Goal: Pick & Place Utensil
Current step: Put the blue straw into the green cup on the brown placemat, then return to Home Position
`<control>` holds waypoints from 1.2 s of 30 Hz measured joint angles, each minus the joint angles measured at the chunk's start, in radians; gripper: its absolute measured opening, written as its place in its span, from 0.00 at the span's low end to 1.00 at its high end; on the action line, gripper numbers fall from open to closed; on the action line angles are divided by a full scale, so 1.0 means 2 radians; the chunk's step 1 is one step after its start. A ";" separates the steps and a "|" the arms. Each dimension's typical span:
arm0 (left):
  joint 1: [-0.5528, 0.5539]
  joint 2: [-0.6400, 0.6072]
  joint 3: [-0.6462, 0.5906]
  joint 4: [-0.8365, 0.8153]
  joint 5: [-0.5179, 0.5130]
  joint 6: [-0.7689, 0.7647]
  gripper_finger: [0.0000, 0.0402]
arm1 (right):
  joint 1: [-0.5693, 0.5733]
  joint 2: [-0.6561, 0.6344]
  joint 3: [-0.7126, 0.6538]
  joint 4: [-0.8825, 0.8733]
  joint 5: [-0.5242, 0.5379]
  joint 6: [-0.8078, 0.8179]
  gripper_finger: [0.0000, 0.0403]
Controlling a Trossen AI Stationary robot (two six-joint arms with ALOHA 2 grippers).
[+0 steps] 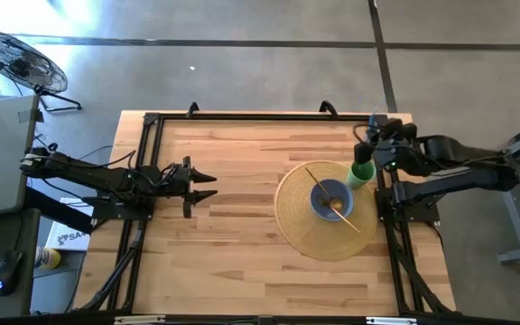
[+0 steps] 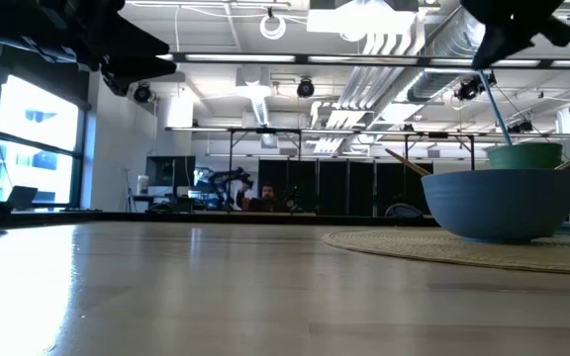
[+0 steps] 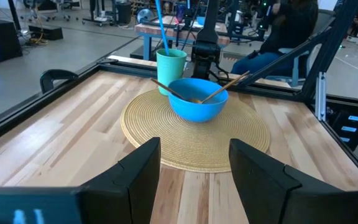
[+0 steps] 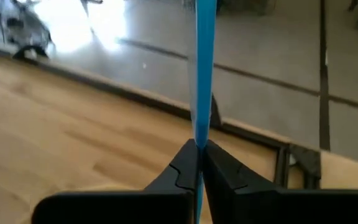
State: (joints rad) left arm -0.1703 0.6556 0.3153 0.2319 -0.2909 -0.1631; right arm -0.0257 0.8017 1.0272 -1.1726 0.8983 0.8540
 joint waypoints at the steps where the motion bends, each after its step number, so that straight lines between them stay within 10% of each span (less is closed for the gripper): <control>1: 0.000 0.000 0.000 0.000 0.000 0.000 0.47 | 0.000 0.000 -0.012 0.006 -0.009 0.000 0.02; 12: 0.000 0.000 0.000 -0.003 -0.006 0.000 0.47 | 0.000 0.001 -0.106 0.042 -0.064 0.009 0.07; 24: 0.000 -0.032 0.000 -0.017 -0.002 0.000 0.47 | 0.000 0.001 -0.050 0.020 -0.101 -0.037 0.34; 36: 0.000 -0.134 0.000 -0.092 -0.008 0.006 0.47 | 0.068 -0.029 0.088 0.045 0.010 -0.160 0.53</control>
State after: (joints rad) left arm -0.1703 0.3880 0.3157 0.0471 -0.3070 -0.1520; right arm 0.1093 0.7444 1.2038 -1.0820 0.9182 0.5342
